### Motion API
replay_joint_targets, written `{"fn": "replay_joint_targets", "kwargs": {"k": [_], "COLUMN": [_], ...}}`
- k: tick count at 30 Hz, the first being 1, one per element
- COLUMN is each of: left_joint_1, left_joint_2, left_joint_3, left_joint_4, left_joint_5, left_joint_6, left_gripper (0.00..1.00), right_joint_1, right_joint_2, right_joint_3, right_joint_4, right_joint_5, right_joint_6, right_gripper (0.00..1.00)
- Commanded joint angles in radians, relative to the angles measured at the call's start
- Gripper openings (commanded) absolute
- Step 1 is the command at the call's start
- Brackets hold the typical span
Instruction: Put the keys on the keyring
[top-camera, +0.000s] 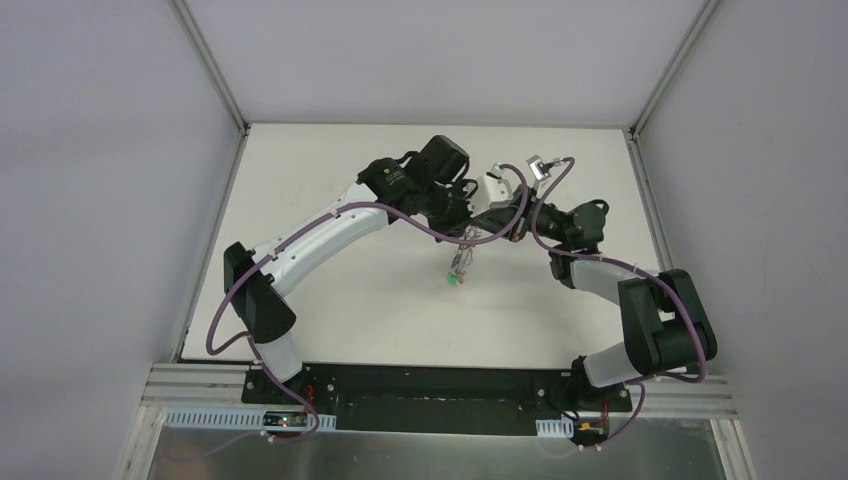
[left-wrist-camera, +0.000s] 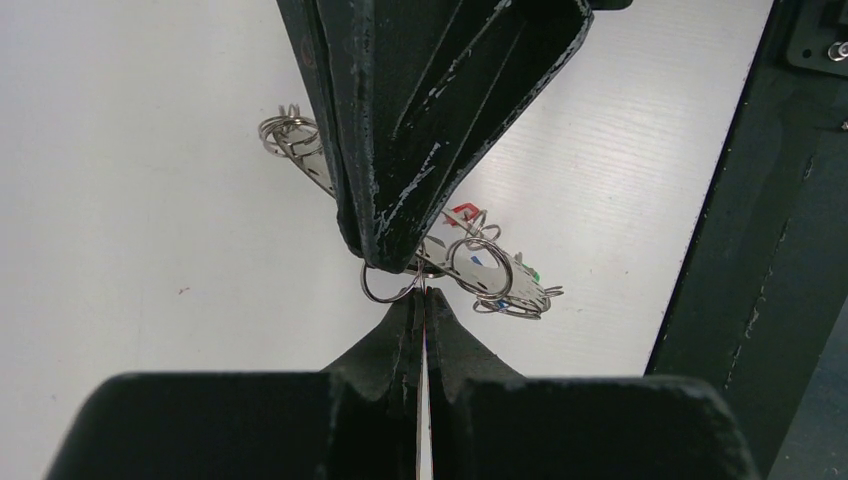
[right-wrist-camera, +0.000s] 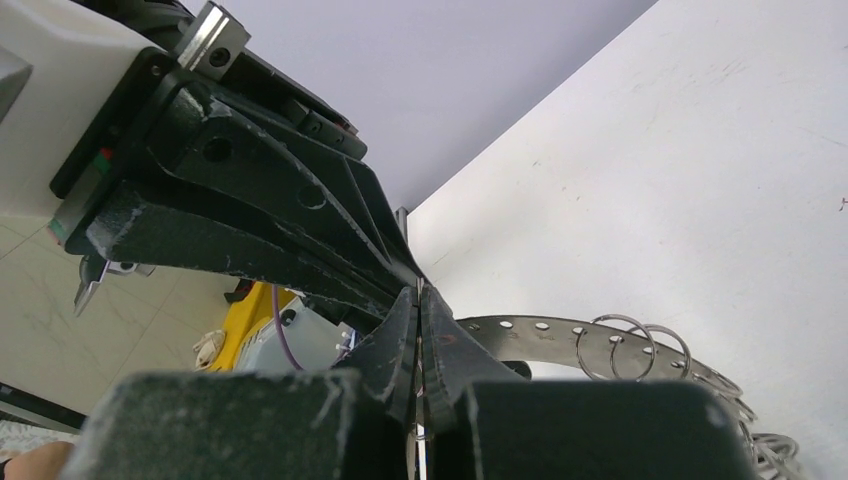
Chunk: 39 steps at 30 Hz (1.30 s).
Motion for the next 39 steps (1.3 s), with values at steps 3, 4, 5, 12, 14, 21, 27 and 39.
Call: {"fn": "replay_joint_targets", "kwargs": {"k": [3,4,5,12,14,21,27,39], "left_joint_1": [-0.012,-0.011,-0.010,0.001,0.004,0.005,0.006,0.006], "left_joint_2": [0.009,0.006,0.002,-0.021,-0.025,-0.018,-0.027,0.016], "left_joint_3": [0.036,0.033,0.028,0.007,0.007,0.007,-0.038,-0.120], "left_joint_4": [-0.007,-0.004,0.000,0.006,0.003,-0.031,-0.016,0.002], "left_joint_5": [-0.019,-0.029,-0.039,-0.070,-0.077,-0.113,-0.163,-0.254], "left_joint_6": [-0.013,-0.015,-0.015,-0.007,0.000,0.053,0.098,0.169], "left_gripper": [0.00,0.00,0.00,0.00,0.00,0.00,0.00,0.00], "right_joint_1": [0.003,0.002,0.002,0.001,0.000,0.001,0.007,0.002], "right_joint_2": [-0.036,-0.038,-0.039,-0.037,-0.034,-0.015,0.016,0.096], "right_joint_3": [0.014,0.014,0.013,0.023,0.020,0.018,0.026,0.041], "right_joint_4": [0.027,0.027,0.028,0.020,0.004,-0.068,-0.181,-0.219], "right_joint_5": [0.025,0.021,0.014,-0.031,-0.036,-0.043,-0.032,-0.017], "right_joint_6": [-0.028,-0.032,-0.038,-0.075,-0.095,-0.161,-0.235,-0.249], "right_gripper": [0.00,0.00,0.00,0.00,0.00,0.00,0.00,0.19]}}
